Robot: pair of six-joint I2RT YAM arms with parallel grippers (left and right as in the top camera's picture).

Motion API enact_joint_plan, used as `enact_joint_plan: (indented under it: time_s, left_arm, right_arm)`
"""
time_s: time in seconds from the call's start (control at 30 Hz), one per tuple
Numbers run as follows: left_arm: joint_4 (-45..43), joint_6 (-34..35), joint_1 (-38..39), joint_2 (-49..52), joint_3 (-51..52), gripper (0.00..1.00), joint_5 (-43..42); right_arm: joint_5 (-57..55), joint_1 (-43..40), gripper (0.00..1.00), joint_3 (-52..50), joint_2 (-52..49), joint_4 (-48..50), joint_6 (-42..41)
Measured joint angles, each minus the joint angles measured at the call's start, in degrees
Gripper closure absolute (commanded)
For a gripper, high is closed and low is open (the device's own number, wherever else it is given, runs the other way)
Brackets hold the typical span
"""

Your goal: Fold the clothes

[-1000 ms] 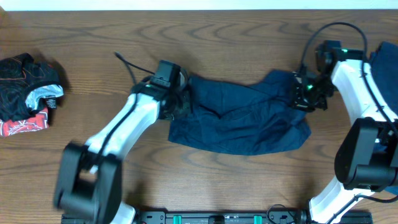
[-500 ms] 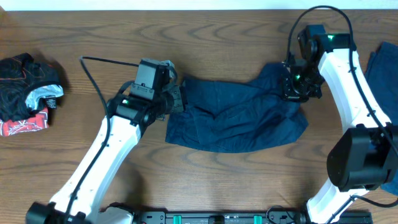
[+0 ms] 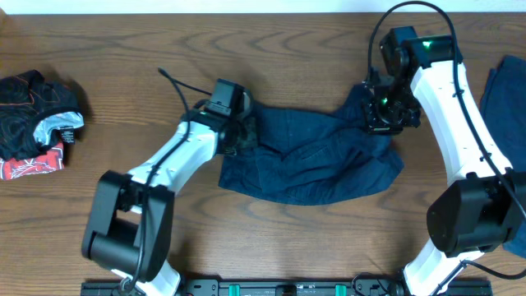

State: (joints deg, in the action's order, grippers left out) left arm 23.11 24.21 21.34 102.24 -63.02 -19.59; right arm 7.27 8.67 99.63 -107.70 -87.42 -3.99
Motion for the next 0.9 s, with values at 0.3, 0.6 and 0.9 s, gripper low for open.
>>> enact_joint_plan:
  time_s: [0.3,0.6,0.9]
  left_arm:
    - [-2.8,0.0,4.7,0.3,0.0,0.94,-1.1]
    - [-2.0,0.6,6.8,0.3,0.0,0.94,-1.1]
    - [3.1,1.8,6.1,0.2,0.0,0.94,4.4]
  right_arm:
    - [-1.2,5.8,0.98,0.0,0.0,0.1,-3.8]
    - [-1.4,15.3,0.99,0.0,0.0,1.8,-8.2]
    - [-1.3,18.9,0.99,0.0,-0.3,4.5,-11.3]
